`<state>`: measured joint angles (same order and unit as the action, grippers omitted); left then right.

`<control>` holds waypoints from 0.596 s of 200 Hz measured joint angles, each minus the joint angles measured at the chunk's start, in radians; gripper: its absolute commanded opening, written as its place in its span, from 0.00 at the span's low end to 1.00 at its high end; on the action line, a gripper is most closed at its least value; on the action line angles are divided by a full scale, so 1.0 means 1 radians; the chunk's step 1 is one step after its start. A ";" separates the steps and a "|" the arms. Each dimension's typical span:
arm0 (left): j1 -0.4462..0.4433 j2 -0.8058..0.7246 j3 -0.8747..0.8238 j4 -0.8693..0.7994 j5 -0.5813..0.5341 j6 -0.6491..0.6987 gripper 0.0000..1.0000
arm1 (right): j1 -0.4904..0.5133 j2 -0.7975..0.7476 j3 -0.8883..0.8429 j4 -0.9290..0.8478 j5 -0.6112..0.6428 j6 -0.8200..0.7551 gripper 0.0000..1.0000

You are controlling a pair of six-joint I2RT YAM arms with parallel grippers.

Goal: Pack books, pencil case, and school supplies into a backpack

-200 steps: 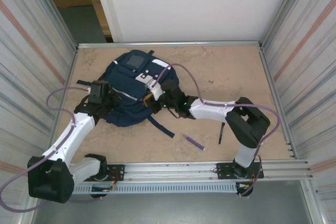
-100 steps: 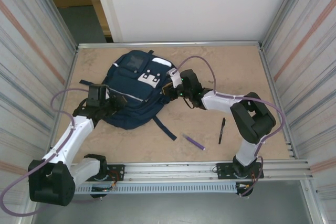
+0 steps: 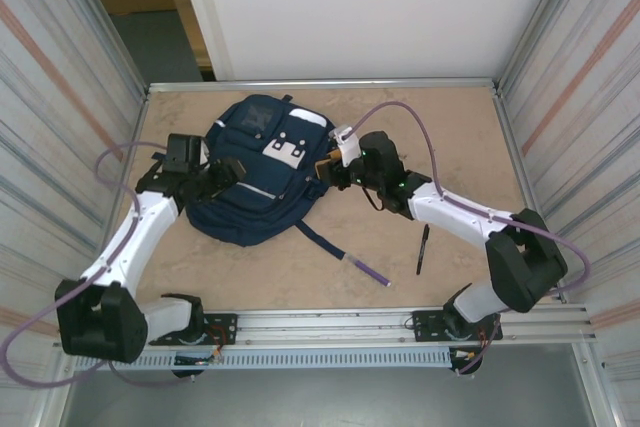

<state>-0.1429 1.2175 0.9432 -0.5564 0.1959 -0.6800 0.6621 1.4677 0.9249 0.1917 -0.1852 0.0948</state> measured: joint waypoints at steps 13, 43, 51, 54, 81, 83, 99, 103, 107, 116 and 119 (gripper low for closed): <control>0.005 0.038 0.012 -0.013 -0.017 -0.003 0.65 | 0.002 -0.013 -0.010 -0.025 0.010 -0.004 0.40; 0.021 0.091 0.004 -0.031 -0.055 -0.019 0.74 | 0.008 -0.030 -0.049 -0.058 0.033 -0.018 0.43; 0.039 0.092 -0.011 -0.021 -0.058 -0.027 0.74 | 0.010 -0.032 -0.054 -0.071 0.036 -0.021 0.43; 0.048 0.092 -0.019 -0.015 -0.058 -0.031 0.73 | 0.011 -0.032 -0.056 -0.076 0.038 -0.022 0.43; 0.140 0.137 -0.063 0.032 -0.034 -0.049 0.70 | 0.025 -0.042 -0.070 -0.083 0.045 -0.026 0.43; 0.145 0.144 -0.064 0.039 -0.031 -0.050 0.70 | 0.026 -0.042 -0.070 -0.084 0.046 -0.026 0.43; 0.163 0.183 -0.069 0.092 -0.001 -0.049 0.59 | 0.039 -0.046 -0.071 -0.093 0.058 -0.029 0.43; 0.163 0.192 -0.069 0.108 0.007 -0.053 0.58 | 0.042 -0.047 -0.071 -0.095 0.059 -0.029 0.43; 0.163 0.197 -0.069 0.121 0.014 -0.049 0.57 | 0.046 -0.047 -0.071 -0.097 0.062 -0.029 0.43; 0.163 0.210 -0.069 0.151 0.027 -0.049 0.54 | 0.055 -0.048 -0.071 -0.101 0.066 -0.030 0.44; 0.163 0.213 -0.069 0.156 0.030 -0.046 0.52 | 0.058 -0.048 -0.071 -0.101 0.066 -0.029 0.45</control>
<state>0.0196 1.4303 0.8745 -0.4004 0.2260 -0.7261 0.7204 1.4197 0.8543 0.0910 -0.1192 0.0654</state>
